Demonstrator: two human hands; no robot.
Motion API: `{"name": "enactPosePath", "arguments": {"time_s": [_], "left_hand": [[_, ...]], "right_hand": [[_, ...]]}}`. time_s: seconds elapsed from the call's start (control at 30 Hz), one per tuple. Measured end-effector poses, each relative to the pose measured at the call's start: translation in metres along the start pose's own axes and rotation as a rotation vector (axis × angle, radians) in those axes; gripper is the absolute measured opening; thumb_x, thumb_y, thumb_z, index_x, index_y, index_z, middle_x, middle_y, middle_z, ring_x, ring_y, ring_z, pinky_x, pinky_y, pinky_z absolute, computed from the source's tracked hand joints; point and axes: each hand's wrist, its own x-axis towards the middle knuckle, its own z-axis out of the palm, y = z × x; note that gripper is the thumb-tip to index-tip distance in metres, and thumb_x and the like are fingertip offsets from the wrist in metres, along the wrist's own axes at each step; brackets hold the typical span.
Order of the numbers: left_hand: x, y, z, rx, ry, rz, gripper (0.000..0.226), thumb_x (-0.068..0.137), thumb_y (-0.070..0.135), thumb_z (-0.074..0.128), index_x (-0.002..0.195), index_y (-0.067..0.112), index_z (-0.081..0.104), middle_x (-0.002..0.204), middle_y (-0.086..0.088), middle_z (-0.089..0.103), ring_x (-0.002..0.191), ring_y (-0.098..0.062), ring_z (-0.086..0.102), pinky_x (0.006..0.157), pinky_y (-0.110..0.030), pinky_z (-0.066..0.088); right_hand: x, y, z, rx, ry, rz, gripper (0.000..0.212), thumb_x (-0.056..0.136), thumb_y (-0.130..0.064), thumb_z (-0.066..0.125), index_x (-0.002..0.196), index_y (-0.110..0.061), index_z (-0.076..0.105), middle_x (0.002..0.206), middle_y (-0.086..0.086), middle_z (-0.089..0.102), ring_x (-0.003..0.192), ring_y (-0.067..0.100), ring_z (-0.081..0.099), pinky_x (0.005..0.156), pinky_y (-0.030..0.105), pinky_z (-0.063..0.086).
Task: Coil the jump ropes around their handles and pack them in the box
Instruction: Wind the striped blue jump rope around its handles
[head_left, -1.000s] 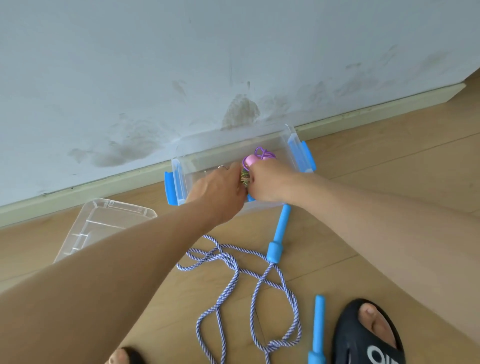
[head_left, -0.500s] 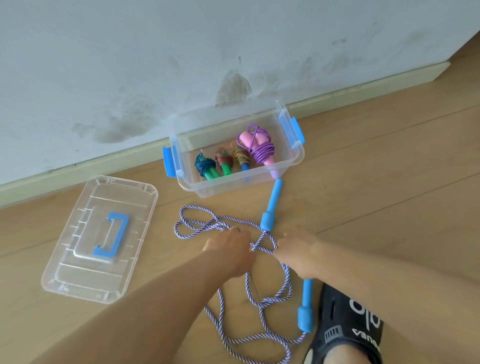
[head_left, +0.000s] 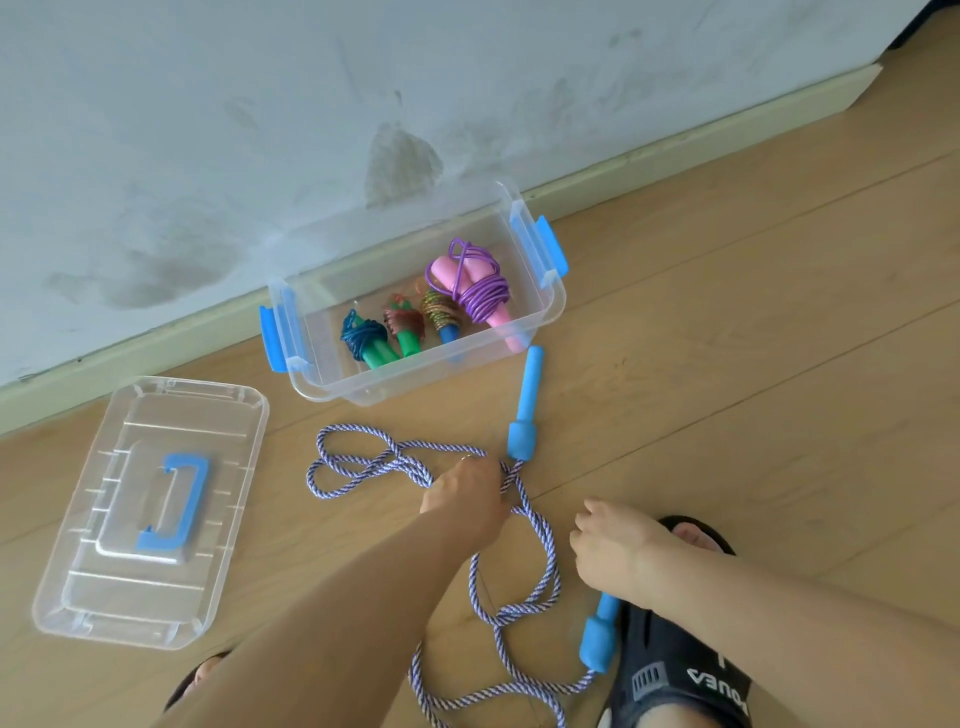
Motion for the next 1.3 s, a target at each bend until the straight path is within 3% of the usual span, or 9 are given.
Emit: {"name": "enactPosePath", "arguments": {"time_s": [0.2,0.57,0.7,0.8,0.93,1.03,1.2,1.27,1.3], "left_hand": [[-0.004,-0.001,0.006,-0.01,-0.012,0.056,0.019,0.094,0.024,0.045,0.108,0.017,0.054,0.116,-0.006,0.056,0.107,-0.03,0.059,0.082,-0.037,0.046],[-0.07,0.002,-0.056,-0.721,-0.155,0.08,0.019,0.071,0.016,0.042,0.06,0.028,0.053,0.075,-0.004,0.056,0.068,-0.023,0.054,0.066,-0.038,0.048],[-0.123,-0.001,-0.118,-0.885,-0.136,0.14,0.011,0.076,0.006,0.038,0.08,0.012,0.047,0.073,-0.017,0.068,0.064,-0.023,0.065,0.061,-0.029,0.042],[-0.162,-0.003,-0.159,-0.871,-0.056,0.186,0.012,0.081,0.006,0.034,0.084,0.011,0.044,0.055,-0.011,0.056,0.048,-0.027,0.061,0.054,-0.026,0.04],[-0.221,-0.003,-0.199,-0.859,0.025,0.257,0.018,0.096,0.013,0.038,0.08,0.015,0.046,0.054,-0.003,0.034,0.045,-0.018,0.028,0.048,-0.025,0.033],[-0.269,-0.008,-0.218,-0.809,0.073,0.328,0.027,0.102,0.023,0.045,0.076,0.016,0.051,0.061,-0.007,0.051,0.049,-0.021,0.035,0.051,-0.029,0.035],[-0.326,-0.025,-0.235,-0.823,0.087,0.406,0.026,0.086,0.021,0.047,0.078,-0.002,0.058,0.084,-0.015,0.069,0.061,-0.022,0.052,0.063,-0.029,0.044],[-0.339,-0.028,-0.238,-0.842,0.1,0.413,0.028,0.088,0.018,0.043,0.081,0.0,0.064,0.081,-0.014,0.07,0.06,-0.019,0.052,0.06,-0.024,0.045],[-0.344,-0.028,-0.239,-0.868,0.112,0.414,0.029,0.091,0.013,0.041,0.082,-0.003,0.064,0.075,-0.012,0.068,0.059,-0.019,0.051,0.057,-0.022,0.045]], "right_hand": [[-0.014,0.022,-0.02,0.222,-0.019,0.088,0.027,0.092,-0.007,0.058,0.119,-0.01,0.058,0.092,0.005,0.057,0.08,0.023,0.054,0.073,0.034,0.038],[-0.076,0.067,-0.078,0.441,0.365,0.366,0.028,0.085,-0.018,0.055,0.112,-0.016,0.061,0.112,0.003,0.058,0.104,0.025,0.06,0.092,0.039,0.048],[-0.128,0.078,-0.119,0.641,0.415,0.499,0.006,0.085,-0.021,0.056,0.088,-0.016,0.057,0.098,0.002,0.057,0.084,0.025,0.058,0.064,0.032,0.05],[-0.165,0.078,-0.148,0.708,0.399,0.582,0.027,0.095,-0.031,0.051,0.072,-0.018,0.045,0.079,0.0,0.049,0.076,0.023,0.049,0.048,0.023,0.03],[-0.2,0.066,-0.186,0.751,0.381,0.614,0.031,0.098,-0.041,0.047,0.091,-0.013,0.057,0.075,-0.001,0.05,0.068,0.018,0.052,0.051,0.025,0.035],[-0.223,0.051,-0.215,0.73,0.376,0.595,0.008,0.097,-0.027,0.052,0.092,-0.023,0.055,0.075,-0.007,0.048,0.073,0.017,0.055,0.056,0.026,0.037],[-0.252,0.029,-0.245,0.791,0.345,0.625,0.032,0.093,-0.016,0.051,0.065,-0.024,0.039,0.067,-0.005,0.045,0.057,0.013,0.038,0.056,0.027,0.034],[-0.255,0.017,-0.251,0.861,0.435,0.559,0.009,0.081,-0.031,0.059,0.087,-0.027,0.053,0.083,-0.006,0.064,0.067,0.015,0.056,0.065,0.03,0.048],[-0.252,0.013,-0.252,0.923,0.517,0.493,0.035,0.072,-0.035,0.064,0.104,-0.029,0.05,0.097,-0.006,0.065,0.074,0.017,0.064,0.069,0.037,0.055]]}}
